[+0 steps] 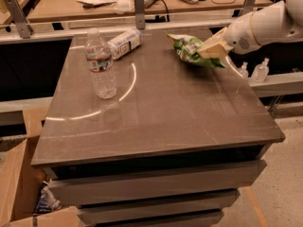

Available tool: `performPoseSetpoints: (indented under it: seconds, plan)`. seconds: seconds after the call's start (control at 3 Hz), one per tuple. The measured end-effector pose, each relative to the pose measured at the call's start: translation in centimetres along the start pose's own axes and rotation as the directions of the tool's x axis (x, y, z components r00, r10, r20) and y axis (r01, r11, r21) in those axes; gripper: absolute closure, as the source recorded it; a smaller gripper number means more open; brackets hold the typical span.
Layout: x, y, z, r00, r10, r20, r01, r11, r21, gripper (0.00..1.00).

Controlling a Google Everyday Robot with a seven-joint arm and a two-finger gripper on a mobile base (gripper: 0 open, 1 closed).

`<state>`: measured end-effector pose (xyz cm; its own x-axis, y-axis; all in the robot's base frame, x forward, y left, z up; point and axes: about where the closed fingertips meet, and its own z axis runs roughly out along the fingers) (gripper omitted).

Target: Move green rice chip bag near blue plastic bottle

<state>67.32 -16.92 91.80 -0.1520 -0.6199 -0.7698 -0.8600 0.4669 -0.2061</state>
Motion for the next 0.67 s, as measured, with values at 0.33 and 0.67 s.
performPoseSetpoints:
  seconds: [0.33, 0.67]
  plan:
    - [-3.9, -2.3, -0.4, 0.997, -0.034, 0.074, 0.031, 0.9988, 0.038, 1.0]
    - [-7.4, -2.7, 1.0, 0.991, -0.057, 0.119, 0.054, 0.9982, 0.027, 1.0]
